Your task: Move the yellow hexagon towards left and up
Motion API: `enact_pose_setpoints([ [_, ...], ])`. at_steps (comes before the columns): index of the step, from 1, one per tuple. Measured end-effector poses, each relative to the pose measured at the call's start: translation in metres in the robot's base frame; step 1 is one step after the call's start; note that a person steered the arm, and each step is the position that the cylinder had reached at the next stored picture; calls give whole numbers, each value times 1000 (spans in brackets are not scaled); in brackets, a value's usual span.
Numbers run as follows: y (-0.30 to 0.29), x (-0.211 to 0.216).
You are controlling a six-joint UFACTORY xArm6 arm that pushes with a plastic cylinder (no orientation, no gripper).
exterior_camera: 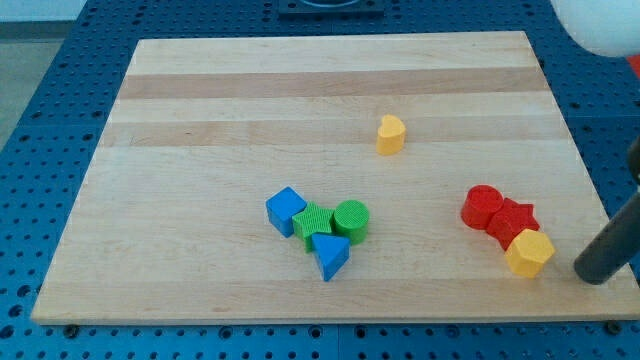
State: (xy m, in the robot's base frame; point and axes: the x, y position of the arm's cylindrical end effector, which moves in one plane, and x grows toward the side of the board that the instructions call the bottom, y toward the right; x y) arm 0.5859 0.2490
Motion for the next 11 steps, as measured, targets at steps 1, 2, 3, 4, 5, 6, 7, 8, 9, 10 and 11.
enact_pose_setpoints([
  [1, -14, 0],
  [2, -21, 0],
  [3, -30, 0],
  [4, -42, 0],
  [5, -55, 0],
  [6, -71, 0],
  [7, -87, 0],
  [8, -95, 0],
  [9, -104, -9],
  [10, -124, -20],
  [11, -136, -29],
])
